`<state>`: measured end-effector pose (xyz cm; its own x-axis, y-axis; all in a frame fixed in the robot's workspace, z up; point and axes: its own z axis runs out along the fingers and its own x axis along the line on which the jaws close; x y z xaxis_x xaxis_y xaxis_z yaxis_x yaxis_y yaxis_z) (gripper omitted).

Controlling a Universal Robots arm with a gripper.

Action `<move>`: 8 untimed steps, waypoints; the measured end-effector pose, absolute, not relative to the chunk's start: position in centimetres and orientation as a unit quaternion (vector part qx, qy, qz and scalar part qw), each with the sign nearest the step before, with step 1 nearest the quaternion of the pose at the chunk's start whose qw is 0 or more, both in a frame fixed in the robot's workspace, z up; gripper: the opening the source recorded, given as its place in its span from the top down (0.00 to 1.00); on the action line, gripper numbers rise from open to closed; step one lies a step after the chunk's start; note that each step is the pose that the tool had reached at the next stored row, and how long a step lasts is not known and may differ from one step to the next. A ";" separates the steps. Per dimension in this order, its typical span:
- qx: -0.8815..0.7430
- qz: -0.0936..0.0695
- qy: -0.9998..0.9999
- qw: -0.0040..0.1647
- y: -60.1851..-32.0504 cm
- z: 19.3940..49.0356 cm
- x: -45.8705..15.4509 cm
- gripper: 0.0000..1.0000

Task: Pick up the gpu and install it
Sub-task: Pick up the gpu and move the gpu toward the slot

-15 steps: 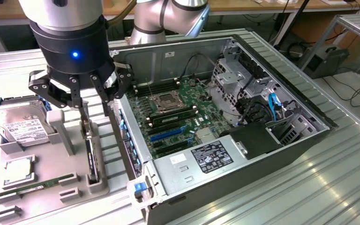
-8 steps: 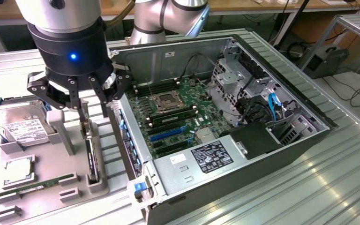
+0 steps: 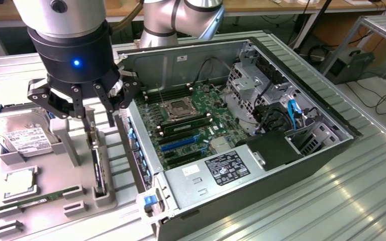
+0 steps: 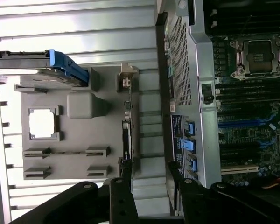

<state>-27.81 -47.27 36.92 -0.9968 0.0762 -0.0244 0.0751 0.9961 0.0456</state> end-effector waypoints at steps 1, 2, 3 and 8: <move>0.038 0.022 0.999 0.013 -47.3 36.9 -27.8 0.58; 0.038 0.022 0.999 0.013 -47.3 36.9 -27.8 0.58; 0.038 0.022 0.999 0.013 -47.3 36.8 -27.9 0.58; 0.038 0.022 0.999 0.013 -47.3 36.7 -28.0 0.58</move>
